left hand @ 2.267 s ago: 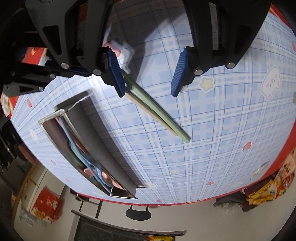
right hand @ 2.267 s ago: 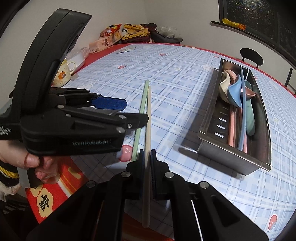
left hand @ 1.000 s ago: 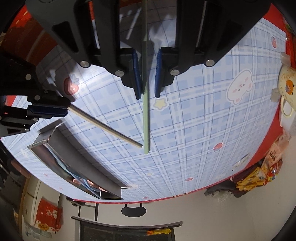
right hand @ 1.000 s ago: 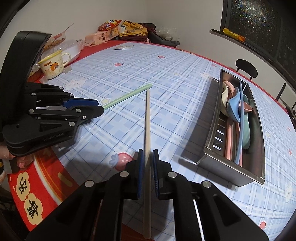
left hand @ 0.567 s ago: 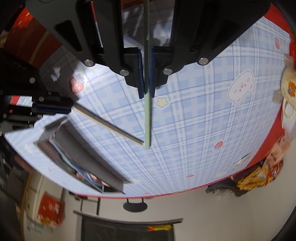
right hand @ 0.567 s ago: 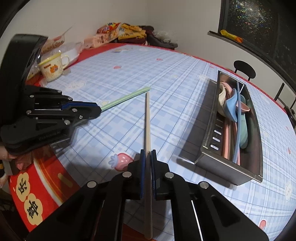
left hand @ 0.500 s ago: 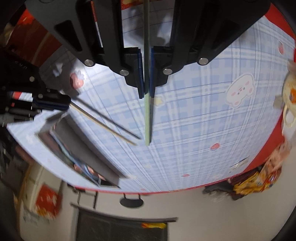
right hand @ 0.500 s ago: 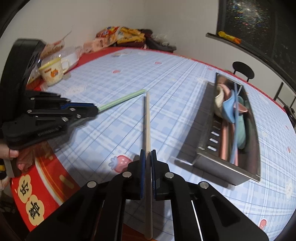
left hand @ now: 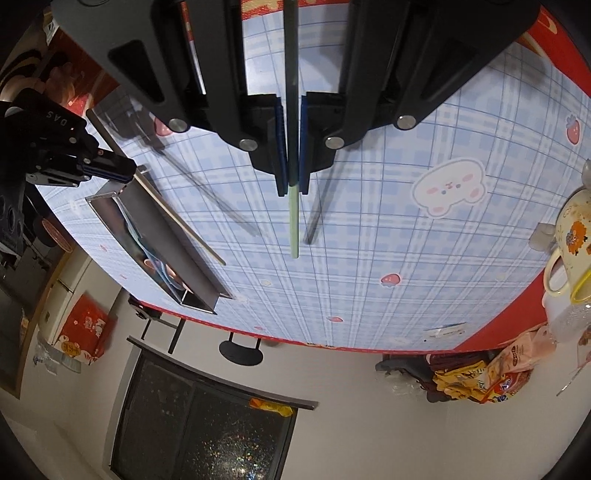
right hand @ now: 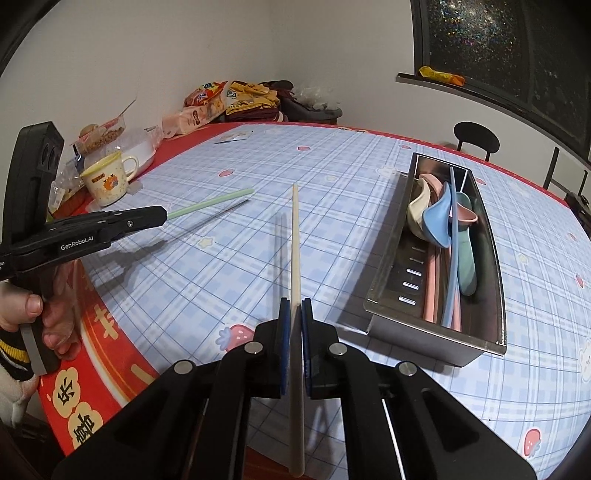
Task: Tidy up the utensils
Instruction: 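Carry both chopsticks over the basket and lower them in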
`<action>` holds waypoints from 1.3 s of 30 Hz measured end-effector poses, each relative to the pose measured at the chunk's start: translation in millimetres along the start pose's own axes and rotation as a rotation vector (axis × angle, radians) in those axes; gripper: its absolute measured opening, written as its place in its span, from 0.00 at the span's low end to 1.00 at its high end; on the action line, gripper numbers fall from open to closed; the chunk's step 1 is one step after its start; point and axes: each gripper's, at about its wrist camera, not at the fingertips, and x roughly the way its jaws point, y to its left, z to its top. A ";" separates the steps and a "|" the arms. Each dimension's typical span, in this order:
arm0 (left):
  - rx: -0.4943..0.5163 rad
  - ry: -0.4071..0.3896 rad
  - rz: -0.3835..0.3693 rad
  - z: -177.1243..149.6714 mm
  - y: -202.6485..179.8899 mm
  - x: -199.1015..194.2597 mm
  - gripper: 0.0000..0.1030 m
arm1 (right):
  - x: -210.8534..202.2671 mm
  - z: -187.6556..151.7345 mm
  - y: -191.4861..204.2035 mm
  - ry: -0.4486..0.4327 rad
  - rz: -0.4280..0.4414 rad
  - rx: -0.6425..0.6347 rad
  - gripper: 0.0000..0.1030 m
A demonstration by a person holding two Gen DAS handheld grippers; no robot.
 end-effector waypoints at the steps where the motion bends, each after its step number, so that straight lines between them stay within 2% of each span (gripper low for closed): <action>1: -0.006 -0.009 0.003 -0.4 0.4 -1.9 0.10 | 0.0 0.1 -1.3 0.000 0.004 0.006 0.06; 8: -0.005 -0.028 -0.014 3.8 -3.5 -11.7 0.10 | -7.4 -0.9 -13.2 -0.039 0.037 0.068 0.06; 13: 0.010 -0.100 -0.032 30.8 -24.1 -31.3 0.10 | -19.8 -1.2 -34.7 -0.103 0.108 0.187 0.06; 17: 0.032 -0.134 -0.058 54.4 -51.3 -31.4 0.10 | -36.3 7.5 -60.6 -0.180 0.171 0.292 0.06; 22: -0.005 -0.123 -0.100 78.3 -84.5 -3.2 0.10 | -38.7 32.8 -101.9 -0.246 0.106 0.361 0.06; 26: -0.103 -0.069 -0.139 91.2 -111.9 38.5 0.10 | -21.5 44.9 -130.0 -0.267 0.046 0.424 0.06; 33: -0.069 -0.013 -0.134 91.9 -158.2 85.3 0.10 | -2.8 30.9 -160.6 -0.231 0.072 0.526 0.06; 39: -0.073 0.038 -0.119 83.9 -173.5 114.8 0.10 | 4.6 26.4 -168.7 -0.207 0.095 0.577 0.06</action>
